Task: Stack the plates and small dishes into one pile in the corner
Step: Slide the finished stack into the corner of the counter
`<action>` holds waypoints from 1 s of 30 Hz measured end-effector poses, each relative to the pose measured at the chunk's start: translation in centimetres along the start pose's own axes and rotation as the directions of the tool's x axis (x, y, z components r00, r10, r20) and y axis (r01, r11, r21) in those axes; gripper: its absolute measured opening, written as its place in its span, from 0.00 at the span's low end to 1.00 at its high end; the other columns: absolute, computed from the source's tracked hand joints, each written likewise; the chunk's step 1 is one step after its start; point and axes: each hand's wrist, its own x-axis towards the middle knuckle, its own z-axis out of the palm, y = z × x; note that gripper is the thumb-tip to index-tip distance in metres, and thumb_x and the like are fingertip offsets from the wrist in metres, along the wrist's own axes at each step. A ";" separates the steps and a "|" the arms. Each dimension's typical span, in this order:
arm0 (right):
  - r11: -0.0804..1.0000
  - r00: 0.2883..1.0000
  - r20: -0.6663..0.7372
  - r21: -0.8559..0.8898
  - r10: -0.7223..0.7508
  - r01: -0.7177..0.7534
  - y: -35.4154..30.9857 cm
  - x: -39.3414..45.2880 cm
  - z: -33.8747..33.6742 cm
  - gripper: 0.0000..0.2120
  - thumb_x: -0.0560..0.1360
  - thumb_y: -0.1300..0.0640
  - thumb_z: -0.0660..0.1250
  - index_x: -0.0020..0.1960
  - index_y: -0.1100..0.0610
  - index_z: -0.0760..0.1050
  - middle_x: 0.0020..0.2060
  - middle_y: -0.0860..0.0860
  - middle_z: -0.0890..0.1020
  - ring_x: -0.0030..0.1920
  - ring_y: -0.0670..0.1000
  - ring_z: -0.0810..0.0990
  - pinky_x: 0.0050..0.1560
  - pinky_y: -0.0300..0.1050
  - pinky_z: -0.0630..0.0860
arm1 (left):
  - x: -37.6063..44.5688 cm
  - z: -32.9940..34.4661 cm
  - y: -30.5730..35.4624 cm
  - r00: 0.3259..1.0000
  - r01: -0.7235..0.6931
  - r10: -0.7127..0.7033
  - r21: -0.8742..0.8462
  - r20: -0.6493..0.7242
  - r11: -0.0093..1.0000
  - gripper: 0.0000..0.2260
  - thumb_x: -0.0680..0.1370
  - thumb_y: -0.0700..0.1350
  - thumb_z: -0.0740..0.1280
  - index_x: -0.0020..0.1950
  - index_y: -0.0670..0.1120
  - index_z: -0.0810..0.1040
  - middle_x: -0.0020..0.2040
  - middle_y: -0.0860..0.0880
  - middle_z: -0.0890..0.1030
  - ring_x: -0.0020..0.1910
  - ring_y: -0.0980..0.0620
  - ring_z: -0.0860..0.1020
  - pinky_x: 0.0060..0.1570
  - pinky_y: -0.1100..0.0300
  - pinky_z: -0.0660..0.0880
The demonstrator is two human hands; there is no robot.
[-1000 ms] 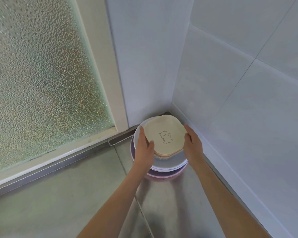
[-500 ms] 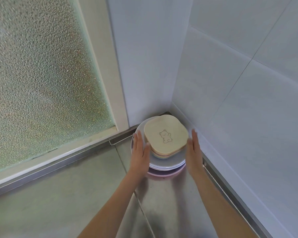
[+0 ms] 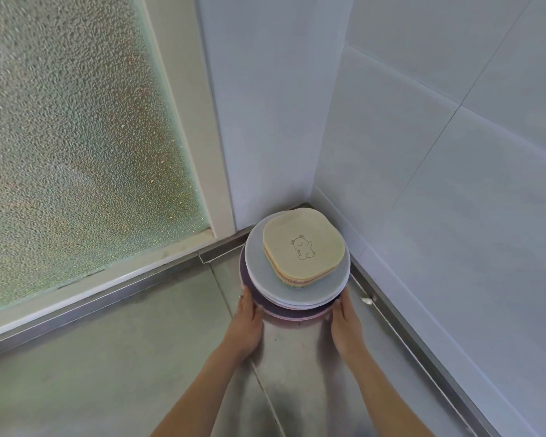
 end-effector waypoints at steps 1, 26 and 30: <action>0.998 0.999 -0.041 0.054 -0.017 0.020 -1.0 -0.4 -0.2 0.19 0.82 0.58 0.51 0.70 0.43 0.62 0.60 0.34 0.72 0.63 0.44 0.70 0.57 0.32 0.63 | 0.0 -0.1 -0.1 1.000 0.007 -0.006 0.020 -0.024 1.000 0.26 0.82 0.47 0.51 0.77 0.50 0.43 0.78 0.50 0.51 0.77 0.49 0.52 0.75 0.51 0.53; 0.977 0.978 -0.047 -0.072 -0.202 0.198 -7.3 4.6 -0.5 0.23 0.80 0.61 0.54 0.75 0.53 0.57 0.72 0.48 0.65 0.67 0.47 0.67 0.63 0.38 0.62 | -0.4 -0.9 9.3 0.901 -0.324 0.307 -0.004 -0.307 0.946 0.29 0.81 0.49 0.58 0.77 0.48 0.48 0.78 0.55 0.49 0.72 0.64 0.49 0.59 0.84 0.44; 0.966 0.980 -0.036 -0.180 -0.196 0.187 -8.5 4.8 -1.1 0.22 0.81 0.62 0.51 0.73 0.53 0.61 0.64 0.52 0.74 0.53 0.52 0.73 0.55 0.41 0.68 | 2.5 -2.7 10.0 0.935 -0.221 0.206 -0.022 -0.290 0.975 0.26 0.82 0.43 0.56 0.77 0.42 0.50 0.77 0.47 0.58 0.73 0.50 0.61 0.60 0.76 0.52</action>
